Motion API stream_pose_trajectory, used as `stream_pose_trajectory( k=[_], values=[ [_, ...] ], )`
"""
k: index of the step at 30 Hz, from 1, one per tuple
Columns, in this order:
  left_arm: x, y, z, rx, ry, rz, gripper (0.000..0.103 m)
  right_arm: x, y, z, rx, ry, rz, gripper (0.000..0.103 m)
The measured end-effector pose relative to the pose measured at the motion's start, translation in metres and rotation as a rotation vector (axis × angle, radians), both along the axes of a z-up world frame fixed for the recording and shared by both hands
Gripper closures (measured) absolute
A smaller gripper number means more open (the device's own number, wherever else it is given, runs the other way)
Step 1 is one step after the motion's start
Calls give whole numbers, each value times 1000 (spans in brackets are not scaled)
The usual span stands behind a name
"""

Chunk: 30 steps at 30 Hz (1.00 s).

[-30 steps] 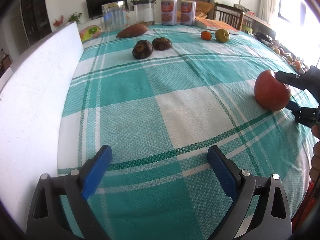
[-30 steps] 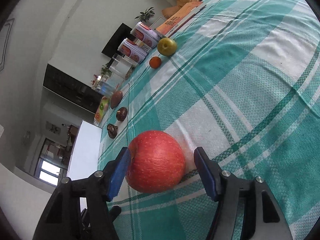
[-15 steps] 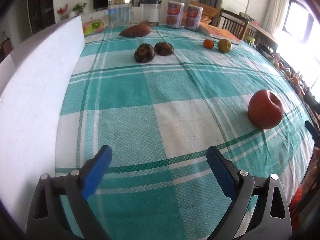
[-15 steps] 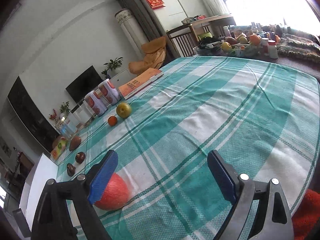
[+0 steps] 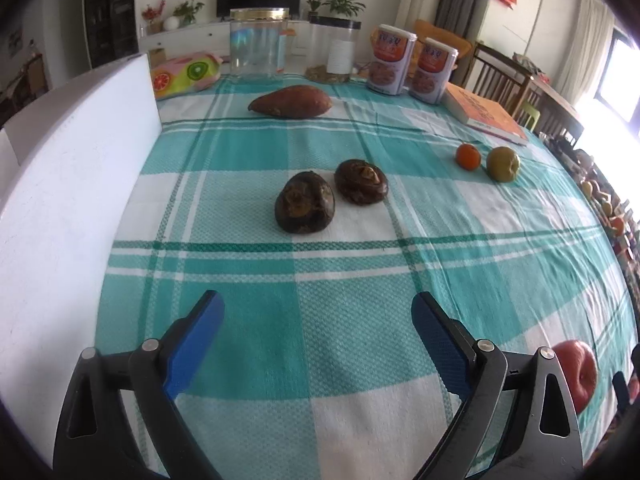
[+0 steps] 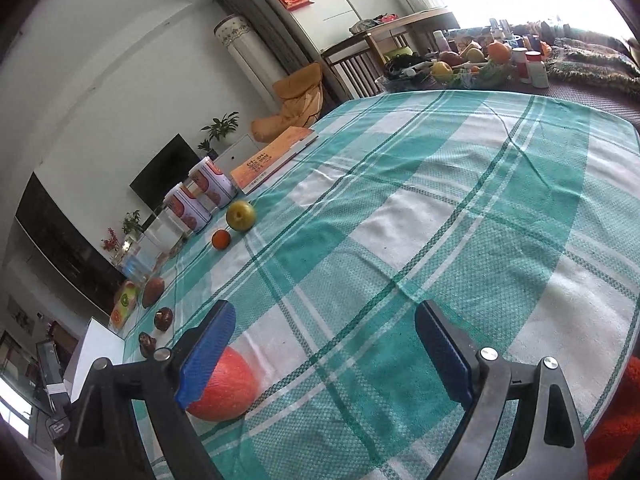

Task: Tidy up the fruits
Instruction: 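Grasp a dark mangosteen with the left tool while the right tool lifts the apple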

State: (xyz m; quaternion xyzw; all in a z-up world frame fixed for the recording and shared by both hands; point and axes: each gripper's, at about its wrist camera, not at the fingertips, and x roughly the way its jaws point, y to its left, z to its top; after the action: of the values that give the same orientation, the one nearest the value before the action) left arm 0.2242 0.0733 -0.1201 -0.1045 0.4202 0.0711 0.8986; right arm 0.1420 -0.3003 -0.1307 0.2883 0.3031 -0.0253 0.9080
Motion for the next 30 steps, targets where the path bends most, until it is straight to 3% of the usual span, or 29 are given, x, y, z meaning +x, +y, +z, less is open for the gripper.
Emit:
stream_pose_trajectory(
  k=[4, 7, 8, 9, 12, 15, 17, 20, 21, 22, 26, 27, 30],
  values=[
    [35, 4, 0, 76, -37, 6, 8, 2, 0, -2, 15, 7, 11, 12],
    [56, 7, -9, 109, -7, -4, 9, 3, 1, -2, 22, 2, 25, 12],
    [58, 9, -11, 100, -9, -4, 20, 3, 2, -1, 29, -4, 40, 12],
    [58, 11, -13, 81, -7, -9, 56, 4, 4, -1, 41, -14, 65, 12],
    [50, 9, -15, 92, -2, -19, 60, 12, 27, 4, 76, -53, 256, 11],
    [30, 3, -11, 61, 2, -7, 60, 17, 81, 8, -101, -41, 446, 4],
    [12, -1, -4, 17, -4, 2, 60, 22, 114, 0, -261, 13, 487, 4],
    [-16, -13, 6, -36, -7, -16, 60, 36, 140, -9, -392, 41, 513, 5],
    [-25, -17, 9, -55, -4, -29, 60, 40, 143, -11, -409, 55, 519, 20],
    [-35, -20, 12, -77, -1, -46, 60, 43, 140, -15, -394, 78, 526, 34],
    [-79, -29, 34, -153, -5, -155, 61, 33, 112, -16, -263, 82, 466, 35],
    [-94, -30, 42, -180, -1, -194, 61, 29, 102, -16, -184, 82, 463, 35],
    [-140, -26, 68, -262, -4, -293, 61, 21, 71, -25, 184, 66, 505, 35]
  ],
)
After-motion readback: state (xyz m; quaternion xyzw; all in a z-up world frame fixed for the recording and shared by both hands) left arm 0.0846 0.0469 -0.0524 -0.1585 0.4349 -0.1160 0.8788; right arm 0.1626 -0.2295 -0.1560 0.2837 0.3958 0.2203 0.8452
